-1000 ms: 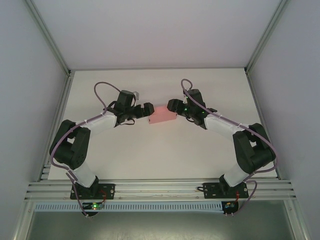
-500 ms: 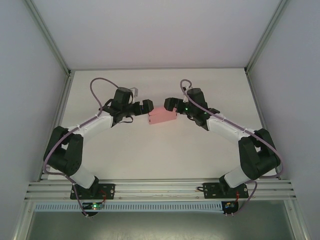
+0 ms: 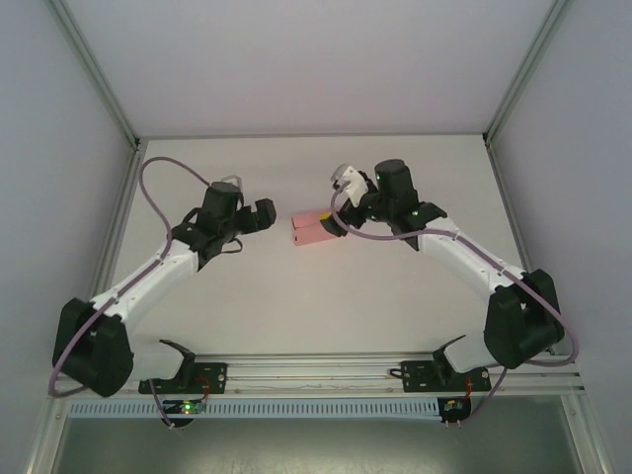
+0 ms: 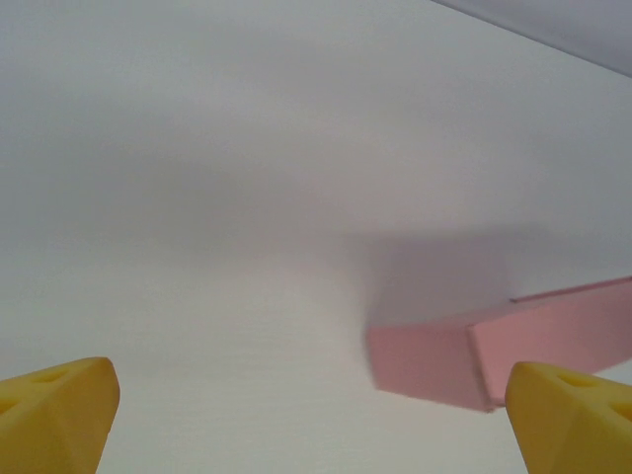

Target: Assemble paper box

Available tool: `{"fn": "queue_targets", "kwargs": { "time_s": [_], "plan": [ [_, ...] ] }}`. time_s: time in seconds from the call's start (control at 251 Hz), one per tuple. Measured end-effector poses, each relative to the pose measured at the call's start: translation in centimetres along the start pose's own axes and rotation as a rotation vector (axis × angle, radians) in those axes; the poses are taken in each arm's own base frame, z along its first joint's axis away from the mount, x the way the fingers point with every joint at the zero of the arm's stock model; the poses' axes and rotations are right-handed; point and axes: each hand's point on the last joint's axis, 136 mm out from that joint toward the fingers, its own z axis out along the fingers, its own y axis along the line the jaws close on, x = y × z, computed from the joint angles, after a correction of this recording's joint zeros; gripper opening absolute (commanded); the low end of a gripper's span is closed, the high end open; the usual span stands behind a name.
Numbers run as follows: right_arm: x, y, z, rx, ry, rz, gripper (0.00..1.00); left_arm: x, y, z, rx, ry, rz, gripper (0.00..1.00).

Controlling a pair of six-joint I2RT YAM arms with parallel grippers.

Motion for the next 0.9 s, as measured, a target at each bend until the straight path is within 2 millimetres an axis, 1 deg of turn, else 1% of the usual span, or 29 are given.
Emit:
{"fn": "queue_targets", "kwargs": {
  "time_s": [0.12,0.263,0.403,0.515,0.603,0.79,0.898],
  "plan": [
    [0.9,0.7,1.7,-0.082,0.109,-0.181,0.98,1.2,2.2,-1.0,-0.069,-0.007,0.001,1.0],
    [2.8,0.5,3.4,-0.17,0.227,-0.292,0.98,2.1,3.7,-1.7,-0.12,-0.008,-0.001,1.0],
    [4.6,-0.3,5.2,-0.209,0.32,-0.335,0.98,2.4,4.6,-2.2,-0.154,-0.014,-0.005,1.0],
    [5.3,-1.1,6.6,-0.229,0.366,-0.352,0.97,2.7,5.1,-2.3,-0.174,-0.013,-0.003,1.0],
    [5.8,-1.4,7.4,-0.236,0.403,-0.365,0.95,3.0,5.5,-2.4,-0.188,-0.01,-0.003,1.0],
    [7.7,-0.6,9.2,-0.252,0.506,-0.402,0.9,3.1,6.0,-3.0,-0.203,-0.023,-0.007,1.0],
    [8.6,-0.2,9.7,-0.263,0.545,-0.417,0.87,3.0,6.2,-3.1,-0.208,-0.03,-0.011,1.0]
  ]
}}
